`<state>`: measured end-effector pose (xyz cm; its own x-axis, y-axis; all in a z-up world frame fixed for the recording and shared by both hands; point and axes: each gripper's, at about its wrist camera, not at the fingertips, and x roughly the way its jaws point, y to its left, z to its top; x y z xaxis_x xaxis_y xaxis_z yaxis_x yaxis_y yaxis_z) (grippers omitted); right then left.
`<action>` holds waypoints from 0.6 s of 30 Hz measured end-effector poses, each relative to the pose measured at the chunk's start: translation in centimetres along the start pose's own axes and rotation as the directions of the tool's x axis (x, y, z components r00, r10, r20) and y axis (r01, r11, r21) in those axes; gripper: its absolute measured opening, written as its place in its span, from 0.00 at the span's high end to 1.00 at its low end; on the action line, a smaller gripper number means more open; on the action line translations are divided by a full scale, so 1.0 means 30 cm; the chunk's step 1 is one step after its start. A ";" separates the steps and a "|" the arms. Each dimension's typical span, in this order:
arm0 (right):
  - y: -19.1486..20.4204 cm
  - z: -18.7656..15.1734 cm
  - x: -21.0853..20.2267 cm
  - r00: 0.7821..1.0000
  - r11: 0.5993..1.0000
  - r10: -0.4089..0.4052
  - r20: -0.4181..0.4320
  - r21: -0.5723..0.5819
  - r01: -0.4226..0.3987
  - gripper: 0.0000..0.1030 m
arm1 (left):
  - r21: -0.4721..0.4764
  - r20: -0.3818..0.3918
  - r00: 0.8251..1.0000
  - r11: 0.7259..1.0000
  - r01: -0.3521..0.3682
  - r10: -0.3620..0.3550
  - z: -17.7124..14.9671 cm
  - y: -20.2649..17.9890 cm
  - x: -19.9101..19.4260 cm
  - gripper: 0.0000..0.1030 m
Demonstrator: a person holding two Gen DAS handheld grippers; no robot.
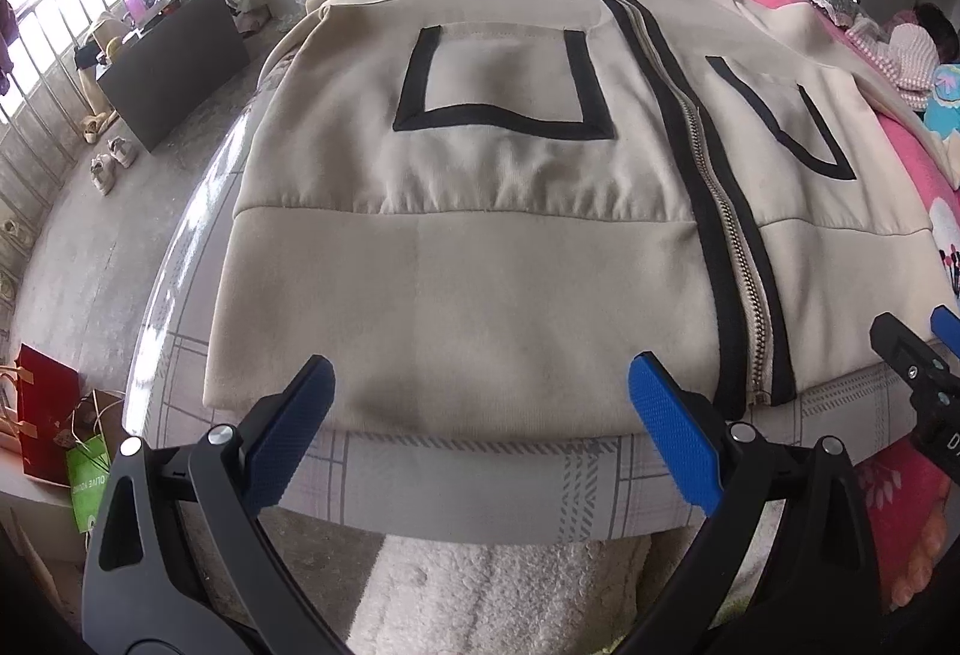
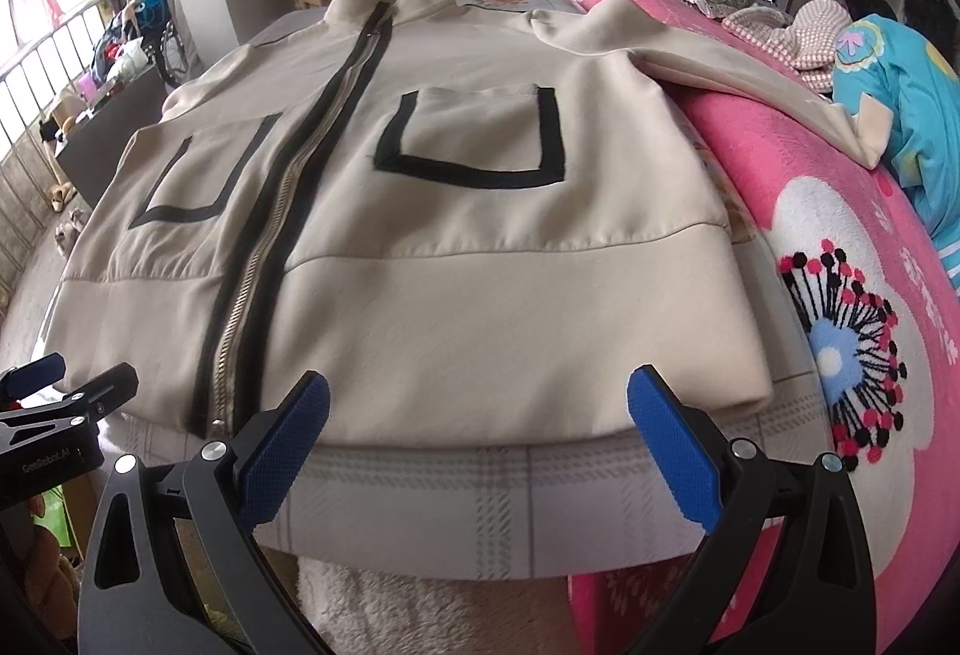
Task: Fold large clothes
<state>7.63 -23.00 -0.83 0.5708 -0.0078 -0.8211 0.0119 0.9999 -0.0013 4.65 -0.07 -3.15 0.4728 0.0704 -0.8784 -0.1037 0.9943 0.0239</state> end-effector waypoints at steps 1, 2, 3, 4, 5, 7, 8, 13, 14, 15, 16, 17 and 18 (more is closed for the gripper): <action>-0.013 0.007 0.007 1.000 1.000 -0.002 -0.001 0.006 0.002 0.06 | 0.007 0.007 1.000 1.000 -0.005 0.005 0.009 0.003 0.004 0.08; -0.025 0.015 0.014 1.000 1.000 -0.004 -0.001 0.012 0.004 0.06 | 0.013 0.018 1.000 1.000 -0.010 0.009 0.019 0.005 0.008 0.08; -0.035 0.022 0.021 1.000 1.000 -0.007 -0.001 0.017 0.007 0.06 | 0.018 0.030 1.000 1.000 -0.010 0.009 0.028 0.008 0.007 0.08; -0.045 0.028 0.026 1.000 1.000 -0.011 0.000 0.022 0.011 0.06 | 0.025 0.051 0.999 1.000 -0.007 0.006 0.037 0.013 0.006 0.08; -0.054 0.035 0.029 1.000 1.000 -0.011 0.003 0.026 0.011 0.06 | 0.031 0.072 0.997 1.000 -0.003 0.000 0.043 0.018 0.002 0.08; -0.076 0.048 0.031 1.000 0.999 -0.013 0.019 0.031 0.013 0.06 | 0.048 0.128 0.991 0.998 0.033 -0.039 0.053 0.029 -0.011 0.08; -0.084 0.052 0.030 0.999 0.999 -0.017 0.027 0.032 0.016 0.06 | 0.057 0.153 0.986 0.997 0.058 -0.066 0.056 0.035 -0.018 0.08; -0.154 0.069 0.023 0.997 0.999 -0.030 0.074 0.045 0.027 0.06 | 0.061 0.179 0.972 0.988 0.141 -0.150 0.081 0.063 -0.013 0.08; -0.169 0.071 0.022 0.996 0.998 -0.035 0.081 0.050 0.031 0.06 | 0.049 0.171 0.974 0.989 0.141 -0.148 0.088 0.069 -0.003 0.08; -0.189 0.073 0.022 0.995 0.998 -0.039 0.089 0.055 0.034 0.06 | 0.041 0.162 0.976 0.989 0.143 -0.148 0.098 0.073 0.008 0.08; -0.201 0.074 0.022 0.995 0.998 -0.037 0.092 0.057 0.032 0.06 | 0.039 0.150 0.975 0.987 0.158 -0.162 0.104 0.078 0.019 0.08; -0.212 0.075 0.026 0.995 0.998 -0.035 0.092 0.058 0.030 0.06 | 0.034 0.142 0.973 0.983 0.178 -0.181 0.109 0.084 0.026 0.08; -0.225 0.075 0.033 0.996 0.998 -0.030 0.087 0.060 0.025 0.06 | 0.028 0.139 0.970 0.980 0.196 -0.198 0.112 0.093 0.031 0.08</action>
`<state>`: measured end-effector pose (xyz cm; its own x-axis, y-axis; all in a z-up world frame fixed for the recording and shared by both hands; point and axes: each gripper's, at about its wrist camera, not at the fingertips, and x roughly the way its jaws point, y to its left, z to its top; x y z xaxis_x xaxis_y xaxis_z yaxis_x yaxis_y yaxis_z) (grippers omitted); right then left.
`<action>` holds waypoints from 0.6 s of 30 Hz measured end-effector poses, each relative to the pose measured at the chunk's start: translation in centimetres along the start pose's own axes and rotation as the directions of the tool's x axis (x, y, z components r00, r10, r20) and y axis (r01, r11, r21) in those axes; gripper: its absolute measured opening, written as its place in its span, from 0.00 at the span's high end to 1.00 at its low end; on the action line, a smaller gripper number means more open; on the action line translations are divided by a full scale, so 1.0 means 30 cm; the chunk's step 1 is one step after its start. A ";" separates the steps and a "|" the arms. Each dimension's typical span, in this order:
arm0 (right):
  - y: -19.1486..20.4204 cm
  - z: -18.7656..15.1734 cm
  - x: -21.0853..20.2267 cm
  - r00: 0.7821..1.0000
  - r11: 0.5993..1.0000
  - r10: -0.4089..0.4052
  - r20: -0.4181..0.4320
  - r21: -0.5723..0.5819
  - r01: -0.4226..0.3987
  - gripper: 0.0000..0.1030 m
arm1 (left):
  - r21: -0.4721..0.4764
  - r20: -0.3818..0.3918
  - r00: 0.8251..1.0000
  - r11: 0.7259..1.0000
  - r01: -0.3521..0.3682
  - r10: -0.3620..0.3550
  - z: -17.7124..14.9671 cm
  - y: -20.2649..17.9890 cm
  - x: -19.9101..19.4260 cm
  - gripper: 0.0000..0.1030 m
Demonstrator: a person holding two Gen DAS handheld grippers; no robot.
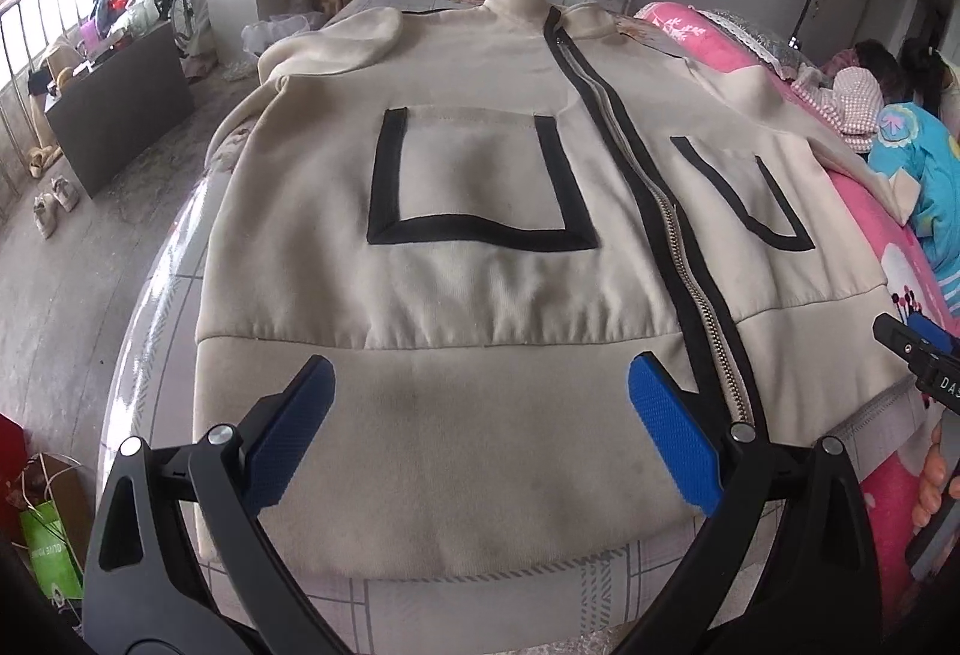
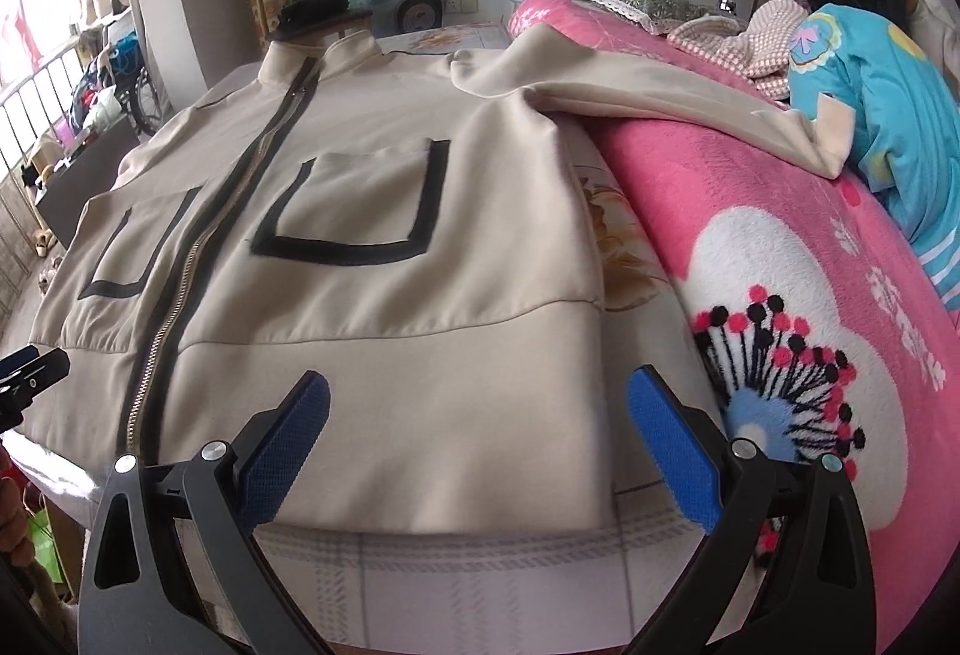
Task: Fold large clothes
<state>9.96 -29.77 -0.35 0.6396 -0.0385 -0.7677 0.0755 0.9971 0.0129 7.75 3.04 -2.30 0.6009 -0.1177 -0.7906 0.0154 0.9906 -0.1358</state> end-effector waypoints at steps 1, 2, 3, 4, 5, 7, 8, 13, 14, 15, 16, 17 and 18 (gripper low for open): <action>-0.011 0.000 0.011 1.000 1.000 0.012 -0.010 0.005 -0.012 0.06 | -0.001 0.005 1.000 1.000 0.015 -0.015 0.000 0.008 -0.002 0.08; -0.017 -0.001 0.019 1.000 1.000 0.022 -0.019 0.010 -0.022 0.06 | 0.000 0.019 1.000 1.000 0.024 -0.024 -0.002 0.020 -0.009 0.08; -0.026 -0.002 0.029 0.999 0.999 0.036 -0.027 0.018 -0.035 0.06 | 0.000 0.036 0.999 1.000 0.024 -0.024 -0.003 0.033 -0.017 0.08; -0.033 -0.004 0.036 0.998 0.999 0.044 -0.034 0.024 -0.043 0.08 | 0.001 0.057 0.998 1.000 0.021 -0.021 -0.006 0.049 -0.031 0.08; -0.037 -0.008 0.039 0.998 0.999 0.045 -0.037 0.025 -0.044 0.09 | 0.000 0.070 0.997 1.000 0.012 -0.012 -0.009 0.067 -0.044 0.08; -0.044 -0.009 0.042 0.999 0.999 0.036 -0.031 0.025 -0.035 0.12 | -0.011 0.081 0.997 1.000 -0.018 0.019 -0.012 0.110 -0.064 0.08; -0.048 -0.009 0.043 0.999 0.999 0.030 -0.025 0.025 -0.029 0.13 | -0.021 0.080 0.996 0.999 -0.037 0.039 -0.014 0.132 -0.067 0.08; -0.084 0.003 0.042 1.000 0.999 0.023 0.001 0.046 -0.023 0.26 | -0.075 0.052 0.993 0.992 -0.099 0.103 -0.030 0.228 -0.062 0.08; -0.095 0.005 0.040 1.000 0.998 0.024 0.003 0.055 -0.024 0.27 | -0.081 0.050 0.993 0.991 -0.106 0.110 -0.033 0.239 -0.062 0.08; -0.106 0.005 0.037 1.000 0.998 0.028 0.005 0.064 -0.028 0.30 | -0.089 0.047 0.992 0.990 -0.111 0.115 -0.036 0.249 -0.061 0.08; -0.114 0.004 0.033 1.000 0.997 0.029 0.005 0.070 -0.029 0.33 | -0.097 0.042 0.992 0.989 -0.112 0.116 -0.039 0.257 -0.058 0.08; -0.124 0.000 0.029 1.000 0.997 0.026 0.004 0.075 -0.027 0.34 | -0.104 0.038 0.992 0.988 -0.114 0.118 -0.044 0.262 -0.057 0.09; -0.130 -0.004 0.025 1.000 0.997 0.026 0.004 0.077 -0.026 0.38 | -0.111 0.033 0.992 0.987 -0.116 0.120 -0.049 0.268 -0.053 0.20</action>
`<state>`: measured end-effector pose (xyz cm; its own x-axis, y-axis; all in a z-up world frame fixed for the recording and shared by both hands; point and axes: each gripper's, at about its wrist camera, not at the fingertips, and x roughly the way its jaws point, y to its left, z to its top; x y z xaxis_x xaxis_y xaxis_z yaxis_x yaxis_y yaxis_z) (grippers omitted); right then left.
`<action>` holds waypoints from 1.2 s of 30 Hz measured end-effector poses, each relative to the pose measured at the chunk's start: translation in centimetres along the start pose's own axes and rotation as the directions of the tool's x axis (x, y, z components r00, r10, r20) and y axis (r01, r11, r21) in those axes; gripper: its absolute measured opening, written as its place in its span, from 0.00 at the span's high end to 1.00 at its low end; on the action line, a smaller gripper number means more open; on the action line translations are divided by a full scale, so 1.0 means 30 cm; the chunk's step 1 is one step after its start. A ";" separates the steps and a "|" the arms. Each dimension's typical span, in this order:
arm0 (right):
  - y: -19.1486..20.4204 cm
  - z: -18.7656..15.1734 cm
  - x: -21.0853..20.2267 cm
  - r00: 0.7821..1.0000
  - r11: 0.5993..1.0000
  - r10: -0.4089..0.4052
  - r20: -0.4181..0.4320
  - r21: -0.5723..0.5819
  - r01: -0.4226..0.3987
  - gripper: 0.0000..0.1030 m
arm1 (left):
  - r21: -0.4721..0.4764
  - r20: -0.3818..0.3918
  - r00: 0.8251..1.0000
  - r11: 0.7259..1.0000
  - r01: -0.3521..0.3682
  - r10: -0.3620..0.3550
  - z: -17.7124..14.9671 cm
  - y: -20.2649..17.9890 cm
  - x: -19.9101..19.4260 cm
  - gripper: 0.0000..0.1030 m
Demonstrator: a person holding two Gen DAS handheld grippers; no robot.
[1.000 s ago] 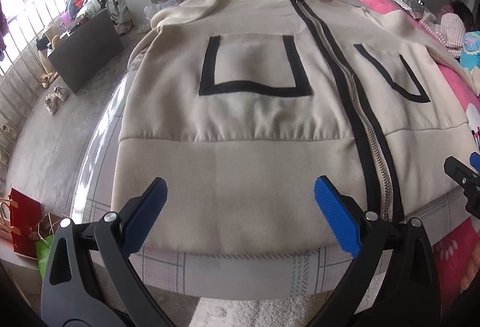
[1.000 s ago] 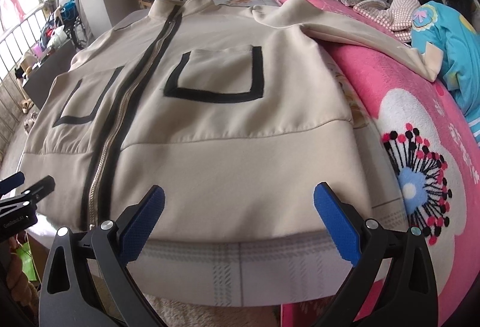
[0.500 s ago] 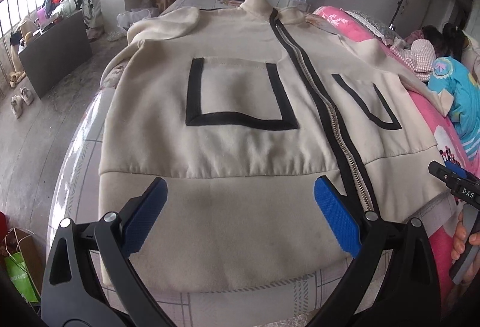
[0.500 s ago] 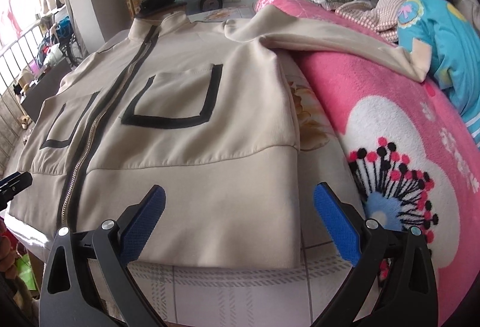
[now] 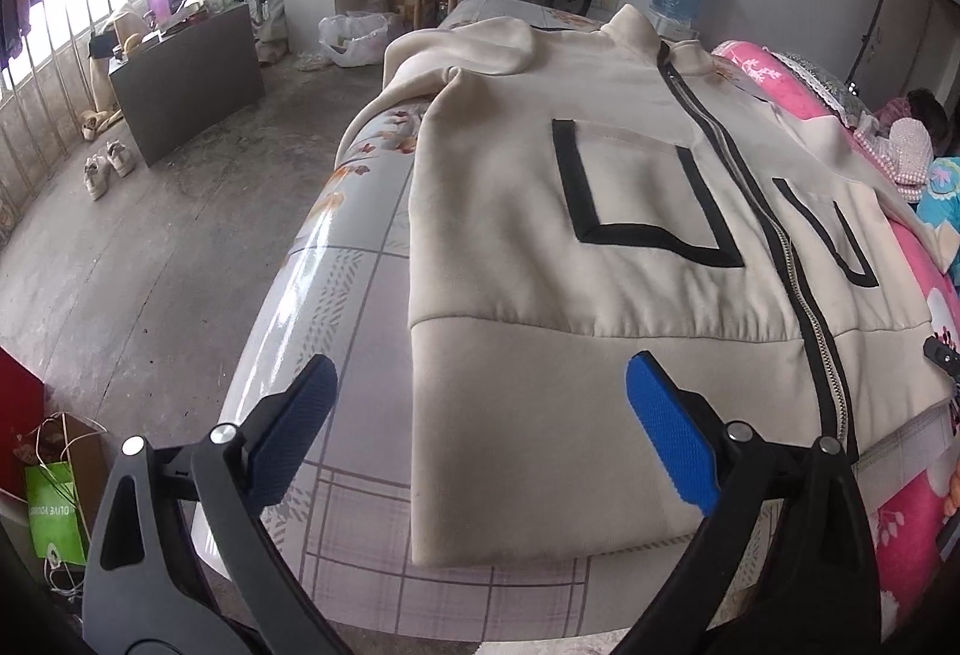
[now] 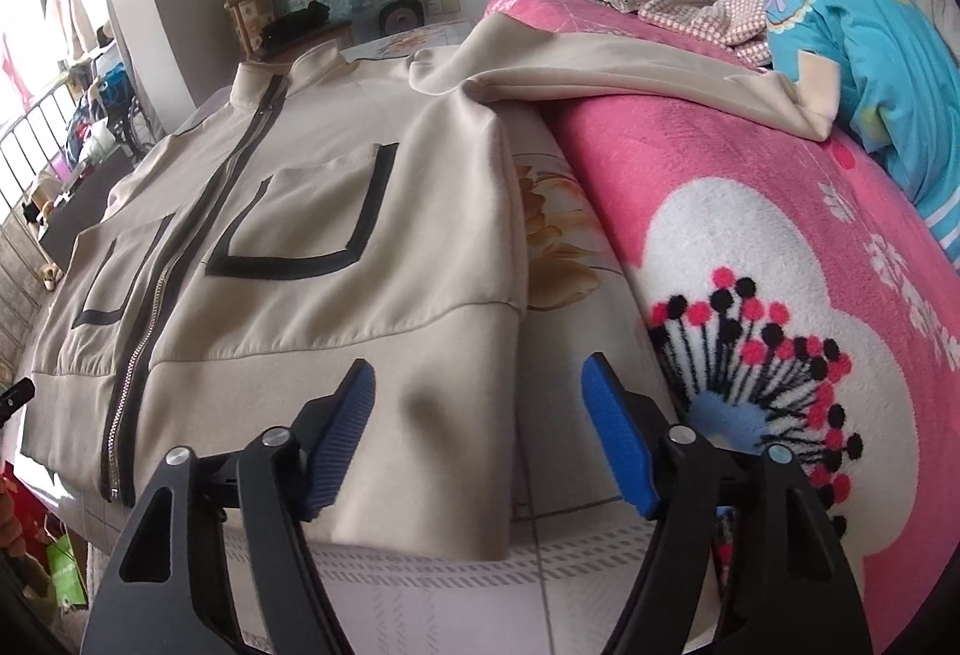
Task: Fold large clothes
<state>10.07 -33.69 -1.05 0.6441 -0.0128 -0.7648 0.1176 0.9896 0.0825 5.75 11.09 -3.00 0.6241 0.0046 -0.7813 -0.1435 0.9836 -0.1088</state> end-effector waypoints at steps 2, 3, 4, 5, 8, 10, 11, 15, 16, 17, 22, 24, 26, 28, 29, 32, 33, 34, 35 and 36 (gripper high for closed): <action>-0.009 -0.009 -0.007 1.000 1.000 -0.005 -0.001 0.001 0.005 0.42 | -0.015 -0.029 1.000 1.000 0.006 -0.006 -0.008 0.009 0.017 0.33; -0.010 -0.012 -0.008 1.000 1.000 -0.009 -0.001 -0.004 0.009 0.44 | -0.027 -0.037 0.999 1.000 -0.001 0.000 -0.009 0.014 0.026 0.38; -0.007 -0.012 -0.007 1.000 1.000 -0.016 -0.001 -0.013 0.016 0.47 | -0.034 -0.031 0.999 0.999 -0.014 0.013 -0.009 0.020 0.032 0.41; -0.005 -0.010 -0.005 1.000 1.000 -0.023 -0.001 -0.020 0.023 0.49 | -0.034 -0.024 0.999 0.999 -0.021 0.020 -0.008 0.019 0.032 0.44; 0.001 0.003 0.014 1.000 0.999 -0.024 0.007 -0.033 0.024 0.62 | -0.041 -0.023 0.999 0.999 -0.030 0.029 0.011 0.017 0.045 0.59; 0.006 0.010 0.045 1.000 0.999 -0.011 -0.004 -0.038 0.010 0.76 | -0.043 -0.014 1.000 0.999 -0.027 0.026 0.020 0.012 0.056 0.65; 0.009 0.012 0.054 1.000 0.999 -0.004 -0.007 -0.043 0.004 0.78 | -0.037 -0.007 0.999 0.999 -0.035 0.035 0.022 0.006 0.059 0.65; 0.032 0.020 0.035 1.000 0.997 -0.013 0.005 -0.071 0.013 0.93 | 0.025 0.018 0.994 0.993 -0.112 0.112 0.021 -0.035 0.040 0.84; 0.033 0.023 0.018 1.000 0.998 -0.003 0.011 -0.067 0.004 0.93 | 0.037 0.029 0.993 0.993 -0.114 0.113 0.022 -0.039 0.024 0.90; 0.033 0.025 0.002 1.000 0.998 0.003 0.017 -0.066 -0.002 0.94 | 0.035 0.040 0.995 0.995 -0.095 0.094 0.024 -0.036 0.005 0.92; 0.038 0.021 -0.092 0.998 0.997 0.021 0.055 -0.079 -0.017 0.94 | 0.055 0.094 0.994 0.996 -0.065 0.060 0.017 -0.034 -0.094 0.95; 0.038 0.007 -0.129 0.998 0.996 0.028 0.062 -0.082 -0.023 0.94 | 0.060 0.100 0.994 0.997 -0.057 0.051 0.010 -0.037 -0.129 0.95; 0.033 -0.012 -0.168 0.998 0.996 0.026 0.065 -0.089 -0.020 0.94 | 0.062 0.096 0.995 0.997 -0.041 0.035 -0.011 -0.026 -0.175 0.95; 0.024 -0.046 -0.215 0.998 0.996 0.023 0.059 -0.092 -0.017 0.94 | 0.068 0.082 0.996 0.997 -0.037 0.031 -0.045 -0.012 -0.215 0.95; 0.021 -0.065 -0.235 0.998 0.995 0.020 0.055 -0.094 -0.015 0.94 | 0.071 0.074 0.997 0.997 -0.036 0.031 -0.065 -0.006 -0.233 0.95; 0.006 -0.139 -0.293 1.000 0.996 0.008 0.025 -0.090 -0.006 0.94 | 0.061 0.036 0.999 0.998 -0.029 0.026 -0.138 0.024 -0.278 0.95; -0.002 -0.165 -0.301 1.000 0.996 0.003 0.007 -0.086 -0.003 0.94 | 0.056 0.023 0.999 0.998 -0.023 0.022 -0.159 0.032 -0.285 0.95; -0.009 -0.190 -0.298 1.000 0.996 -0.003 -0.018 -0.084 0.002 0.93 | 0.053 0.008 1.000 0.998 -0.017 0.017 -0.179 0.042 -0.282 0.93; -0.011 -0.207 -0.288 0.999 0.996 -0.010 -0.041 -0.085 0.007 0.93 | 0.047 -0.005 1.000 0.999 -0.014 0.014 -0.192 0.052 -0.275 0.92; -0.020 -0.222 -0.272 0.997 0.996 -0.035 -0.069 -0.082 0.030 0.90 | 0.035 -0.015 1.000 0.999 -0.017 0.018 -0.198 0.064 -0.267 0.88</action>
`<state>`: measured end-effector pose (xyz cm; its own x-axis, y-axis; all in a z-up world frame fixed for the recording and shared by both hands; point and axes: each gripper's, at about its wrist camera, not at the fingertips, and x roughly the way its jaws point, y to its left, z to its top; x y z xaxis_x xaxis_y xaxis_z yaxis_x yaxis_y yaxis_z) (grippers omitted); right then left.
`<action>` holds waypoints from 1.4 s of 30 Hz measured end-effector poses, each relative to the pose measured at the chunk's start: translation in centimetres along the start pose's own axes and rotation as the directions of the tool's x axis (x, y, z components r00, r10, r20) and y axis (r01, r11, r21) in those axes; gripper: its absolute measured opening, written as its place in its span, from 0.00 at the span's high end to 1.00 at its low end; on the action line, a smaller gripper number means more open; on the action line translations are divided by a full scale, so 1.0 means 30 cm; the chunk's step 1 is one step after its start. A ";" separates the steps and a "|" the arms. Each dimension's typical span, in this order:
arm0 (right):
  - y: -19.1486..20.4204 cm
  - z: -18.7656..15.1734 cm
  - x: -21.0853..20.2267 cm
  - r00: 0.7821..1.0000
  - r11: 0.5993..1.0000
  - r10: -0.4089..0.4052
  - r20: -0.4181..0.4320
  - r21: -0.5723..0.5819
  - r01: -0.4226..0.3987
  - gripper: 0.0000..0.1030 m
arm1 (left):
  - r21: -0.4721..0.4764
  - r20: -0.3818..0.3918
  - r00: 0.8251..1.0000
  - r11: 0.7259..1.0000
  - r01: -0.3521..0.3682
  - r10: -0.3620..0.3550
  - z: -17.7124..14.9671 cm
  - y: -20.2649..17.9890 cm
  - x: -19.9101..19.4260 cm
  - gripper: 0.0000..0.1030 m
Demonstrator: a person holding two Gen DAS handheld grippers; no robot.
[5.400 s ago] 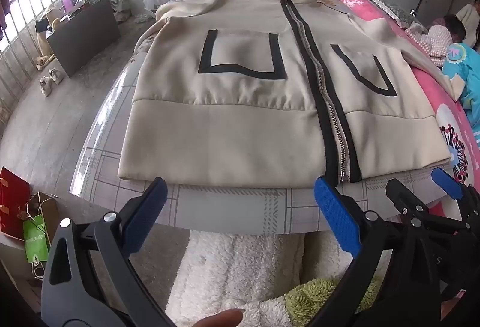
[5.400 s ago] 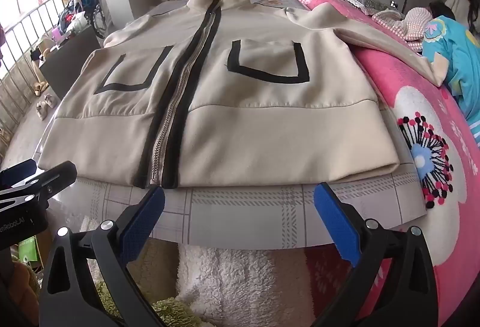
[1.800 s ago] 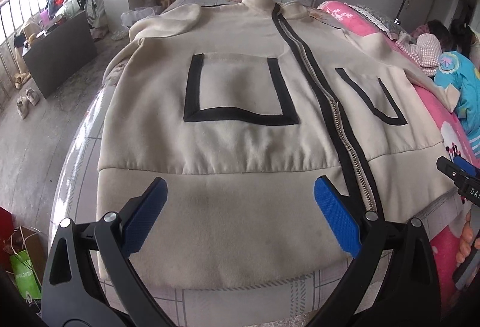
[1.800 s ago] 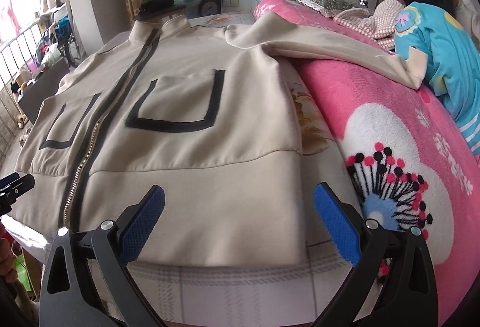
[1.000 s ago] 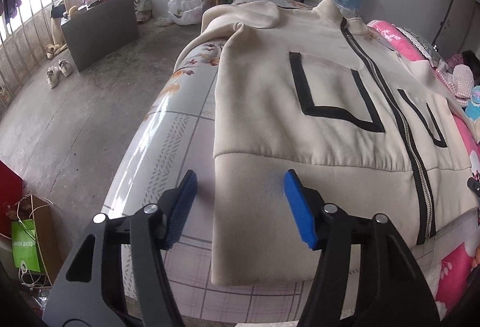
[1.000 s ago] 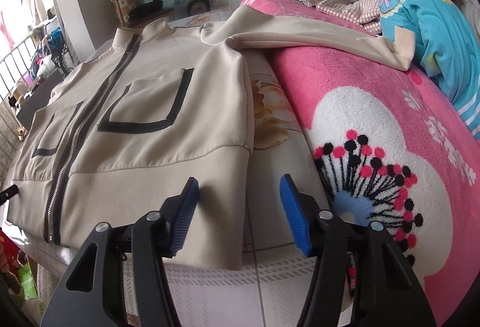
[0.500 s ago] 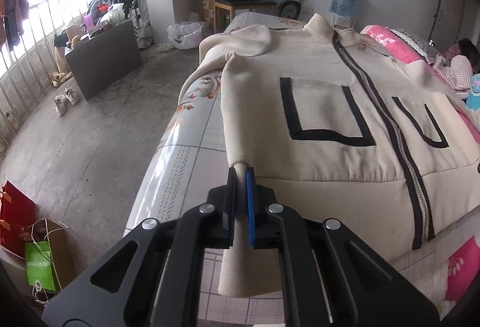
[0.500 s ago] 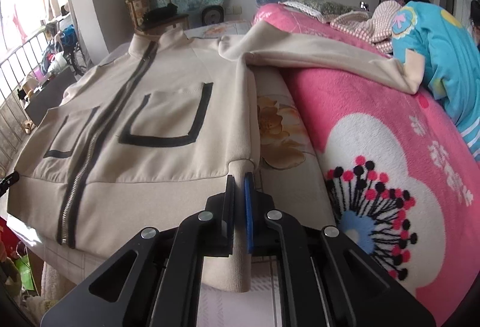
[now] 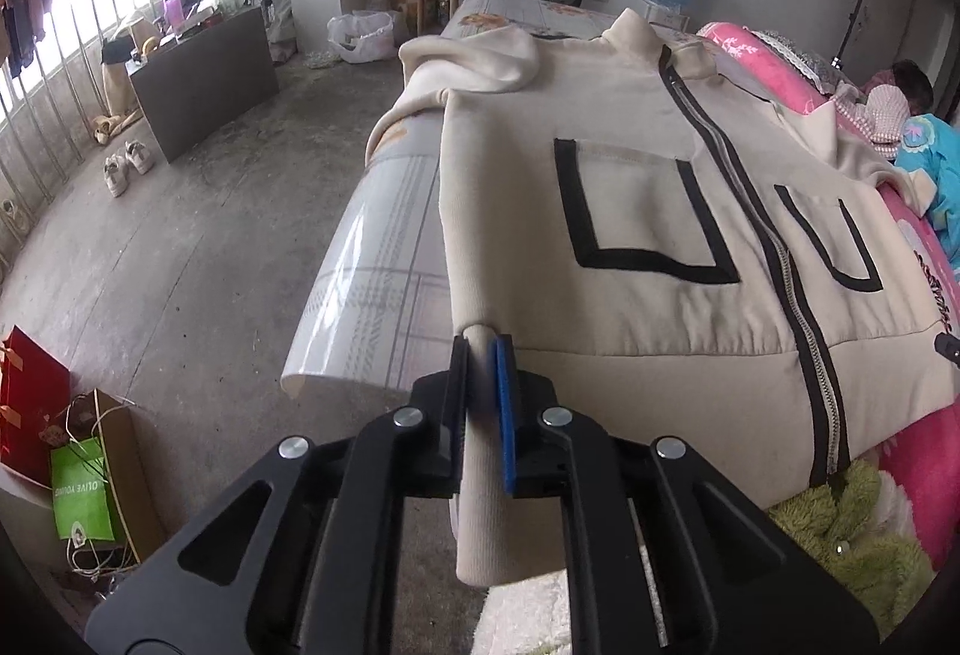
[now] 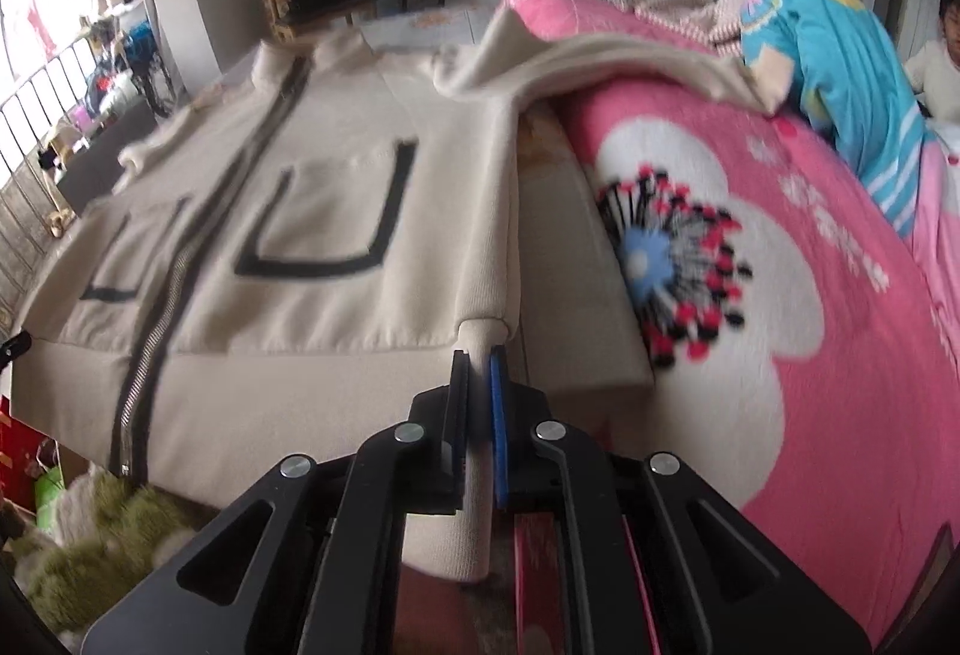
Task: Fold large clothes
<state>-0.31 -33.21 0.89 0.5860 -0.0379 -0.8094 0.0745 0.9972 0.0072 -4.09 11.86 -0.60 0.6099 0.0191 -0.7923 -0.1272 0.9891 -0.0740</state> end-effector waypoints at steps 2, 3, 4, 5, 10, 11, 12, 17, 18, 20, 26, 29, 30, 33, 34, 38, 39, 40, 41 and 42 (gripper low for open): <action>-0.014 -0.007 0.007 0.999 0.999 -0.028 -0.027 0.017 0.028 0.88 | -0.046 0.003 1.000 0.999 0.003 -0.003 0.006 0.031 0.001 0.87; -0.017 -0.001 -0.007 0.999 0.999 -0.028 -0.018 0.022 0.029 0.83 | -0.061 0.021 1.000 0.998 0.011 -0.009 0.019 0.044 -0.011 0.83; -0.016 0.010 -0.028 1.000 0.999 -0.025 0.005 0.022 0.025 0.69 | -0.066 0.043 0.999 0.998 0.016 -0.013 0.028 0.050 -0.025 0.75; -0.008 0.021 -0.051 0.999 1.000 -0.026 0.036 0.014 0.026 0.60 | -0.066 0.070 0.997 0.998 0.019 -0.014 0.040 0.050 -0.040 0.71; 0.119 0.125 -0.087 0.988 0.995 0.024 0.154 -0.098 -0.009 0.39 | -0.039 0.136 0.990 0.998 0.046 -0.041 0.148 -0.031 -0.030 0.42; 0.153 0.152 -0.066 0.988 0.993 0.047 0.146 -0.117 -0.030 0.35 | -0.027 0.133 0.990 0.998 0.059 -0.055 0.173 -0.058 -0.010 0.39; 0.198 0.176 -0.041 0.988 0.989 0.076 0.134 -0.139 -0.057 0.29 | -0.016 0.133 0.989 0.998 0.063 -0.061 0.187 -0.079 0.007 0.35; 0.425 0.259 0.127 0.990 0.957 0.135 0.038 -0.263 -0.121 0.17 | 0.082 0.055 0.997 0.996 0.043 -0.048 0.257 -0.225 0.160 0.19; 0.455 0.264 0.156 0.990 0.955 0.140 0.020 -0.268 -0.130 0.17 | 0.100 0.039 0.999 0.994 0.033 -0.037 0.265 -0.249 0.198 0.18; 0.504 0.282 0.235 0.989 0.953 0.143 -0.039 -0.265 -0.148 0.17 | 0.122 0.005 1.000 0.993 -0.003 0.002 0.271 -0.283 0.277 0.18; 0.541 0.278 0.390 0.989 0.963 0.098 -0.108 -0.242 -0.122 0.09 | 0.133 -0.025 0.998 0.990 -0.053 0.057 0.251 -0.289 0.379 0.11; 0.516 0.265 0.396 0.990 0.969 0.108 -0.085 -0.212 -0.124 0.06 | 0.119 -0.021 0.999 0.992 -0.038 0.041 0.245 -0.266 0.381 0.08; 0.510 0.260 0.393 0.990 0.969 0.115 -0.078 -0.212 -0.129 0.06 | 0.109 -0.022 0.999 0.994 -0.030 0.032 0.244 -0.260 0.382 0.07; 0.505 0.252 0.390 0.990 0.969 0.120 -0.070 -0.211 -0.132 0.06 | 0.114 -0.021 0.999 0.993 -0.028 0.031 0.250 -0.260 0.383 0.07; 0.505 0.251 0.390 0.991 0.970 0.118 -0.068 -0.208 -0.130 0.06 | 0.118 -0.021 0.999 0.993 -0.027 0.030 0.250 -0.260 0.382 0.07; 0.501 0.237 0.383 0.992 0.972 0.117 -0.042 -0.201 -0.123 0.06 | 0.115 -0.033 0.999 0.993 -0.017 0.021 0.257 -0.260 0.391 0.07; 0.500 0.231 0.381 0.992 0.971 0.120 -0.032 -0.202 -0.124 0.06 | 0.113 -0.034 0.999 0.993 -0.017 0.021 0.257 -0.259 0.391 0.07; 0.497 0.231 0.380 0.992 0.971 0.121 -0.025 -0.204 -0.124 0.06 | 0.115 -0.033 0.999 0.993 -0.017 0.021 0.256 -0.260 0.392 0.07; 0.496 0.231 0.380 0.992 0.971 0.123 -0.020 -0.205 -0.125 0.06 | 0.115 -0.030 0.999 0.993 -0.018 0.021 0.254 -0.261 0.392 0.07; 0.495 0.230 0.380 0.992 0.970 0.128 -0.016 -0.208 -0.128 0.06 | 0.114 -0.028 0.999 0.993 -0.018 0.021 0.254 -0.263 0.392 0.07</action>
<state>13.04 -19.29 -4.18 0.5775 0.0906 -0.8113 -0.1703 0.9853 -0.0112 10.06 5.39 -4.73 0.5850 0.0361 -0.8102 -0.0481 0.9988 0.0098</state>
